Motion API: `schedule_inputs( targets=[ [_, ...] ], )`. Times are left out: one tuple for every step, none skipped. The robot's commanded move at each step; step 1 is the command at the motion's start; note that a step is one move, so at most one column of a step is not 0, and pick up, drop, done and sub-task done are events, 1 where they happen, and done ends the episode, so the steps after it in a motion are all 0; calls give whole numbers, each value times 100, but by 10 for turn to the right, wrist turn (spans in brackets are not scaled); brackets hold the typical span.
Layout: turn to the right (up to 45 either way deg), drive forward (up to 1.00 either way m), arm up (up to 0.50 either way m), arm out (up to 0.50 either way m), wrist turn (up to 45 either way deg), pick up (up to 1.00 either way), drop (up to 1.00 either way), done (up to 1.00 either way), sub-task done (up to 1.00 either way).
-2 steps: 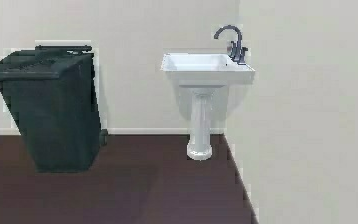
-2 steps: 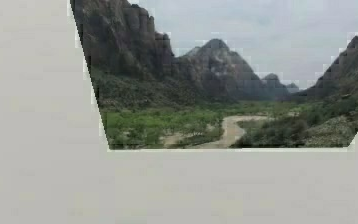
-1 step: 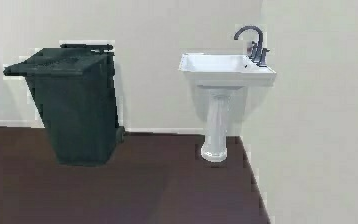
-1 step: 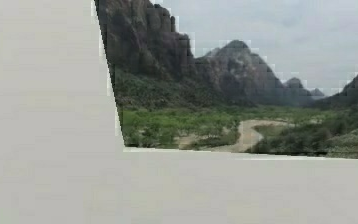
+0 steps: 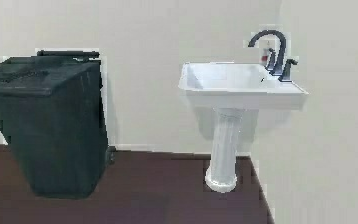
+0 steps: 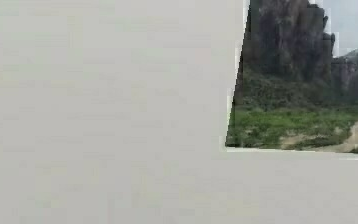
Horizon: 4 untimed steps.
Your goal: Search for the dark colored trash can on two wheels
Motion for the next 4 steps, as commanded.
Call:
schedule_inputs(
  targets=[
    [-390,0,0,0,0,0,0,0,0],
    [0,35,0,0,0,0,0,0,0],
    [-240,0,0,0,0,0,0,0,0],
    [0,30,0,0,0,0,0,0,0]
  ],
)
